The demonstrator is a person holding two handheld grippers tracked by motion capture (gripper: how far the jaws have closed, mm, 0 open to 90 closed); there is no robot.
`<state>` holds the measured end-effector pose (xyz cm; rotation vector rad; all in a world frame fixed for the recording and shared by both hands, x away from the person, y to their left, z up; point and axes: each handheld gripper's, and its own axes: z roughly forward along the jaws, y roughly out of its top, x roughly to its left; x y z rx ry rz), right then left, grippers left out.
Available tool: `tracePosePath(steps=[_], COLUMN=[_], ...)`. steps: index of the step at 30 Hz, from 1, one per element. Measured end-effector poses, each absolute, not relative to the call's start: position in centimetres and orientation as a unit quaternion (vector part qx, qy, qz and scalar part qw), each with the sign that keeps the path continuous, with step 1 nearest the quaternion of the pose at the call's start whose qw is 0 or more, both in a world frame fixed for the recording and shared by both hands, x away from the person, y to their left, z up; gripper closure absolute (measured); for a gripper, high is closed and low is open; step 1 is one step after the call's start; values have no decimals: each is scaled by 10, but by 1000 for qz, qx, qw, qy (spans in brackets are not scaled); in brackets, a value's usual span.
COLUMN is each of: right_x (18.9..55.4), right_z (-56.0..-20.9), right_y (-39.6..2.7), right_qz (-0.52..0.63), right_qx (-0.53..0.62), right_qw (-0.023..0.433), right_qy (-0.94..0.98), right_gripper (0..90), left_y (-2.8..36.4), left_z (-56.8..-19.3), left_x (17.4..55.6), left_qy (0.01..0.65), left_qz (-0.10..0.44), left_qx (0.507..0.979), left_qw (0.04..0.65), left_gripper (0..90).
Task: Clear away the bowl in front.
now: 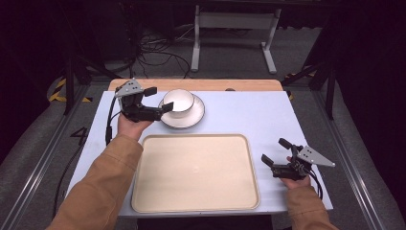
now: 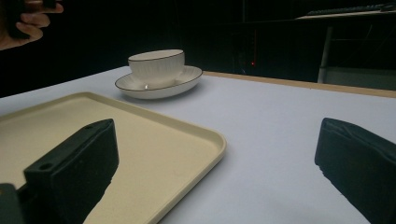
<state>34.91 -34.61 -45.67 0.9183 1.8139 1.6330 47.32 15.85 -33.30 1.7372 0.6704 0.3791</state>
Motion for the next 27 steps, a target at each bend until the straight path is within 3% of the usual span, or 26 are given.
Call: tracePosePath(steps=[13, 27], right_x=[349, 349], right_z=[-457, -457], right_y=[-346, -346], right_qz=[605, 606], right_qx=[340, 339], right_qw=[264, 263], right_qy=[670, 670], right_gripper=[2, 4], left_y=[136, 114], left_z=[-319, -311], left_x=[493, 512], left_qy=[276, 212], left_qz=[178, 161], left_qx=[763, 836], left_qw=[556, 480], left_gripper=[50, 228])
